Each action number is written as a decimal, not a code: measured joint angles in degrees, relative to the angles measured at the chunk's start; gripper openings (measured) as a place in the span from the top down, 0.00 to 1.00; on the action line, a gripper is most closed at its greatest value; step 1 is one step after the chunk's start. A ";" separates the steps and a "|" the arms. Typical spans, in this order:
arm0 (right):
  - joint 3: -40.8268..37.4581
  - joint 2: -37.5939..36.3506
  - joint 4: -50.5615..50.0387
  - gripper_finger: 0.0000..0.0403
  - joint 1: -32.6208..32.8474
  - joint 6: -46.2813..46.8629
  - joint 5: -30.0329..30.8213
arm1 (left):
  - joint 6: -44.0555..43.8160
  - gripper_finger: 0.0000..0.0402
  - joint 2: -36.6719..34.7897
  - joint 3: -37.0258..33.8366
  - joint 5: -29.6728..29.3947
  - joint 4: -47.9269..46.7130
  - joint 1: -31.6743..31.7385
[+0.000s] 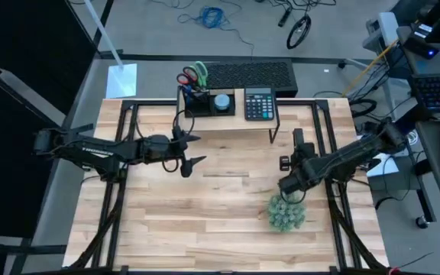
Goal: Pick and place office supplies into organizer
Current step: Remove the stapler from under the shelf
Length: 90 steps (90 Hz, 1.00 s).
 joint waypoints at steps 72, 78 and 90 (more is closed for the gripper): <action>-16.68 -5.26 37.30 0.71 -30.20 -41.16 7.27 | 0.33 0.11 0.02 0.04 0.00 -1.33 0.00; -17.86 -5.26 40.55 0.71 -32.06 -44.49 7.28 | 0.33 0.11 0.02 0.04 0.00 -1.33 0.00; -19.18 -5.26 43.65 0.71 -35.46 -49.55 7.21 | 0.46 0.11 0.02 0.04 -0.02 -1.34 0.00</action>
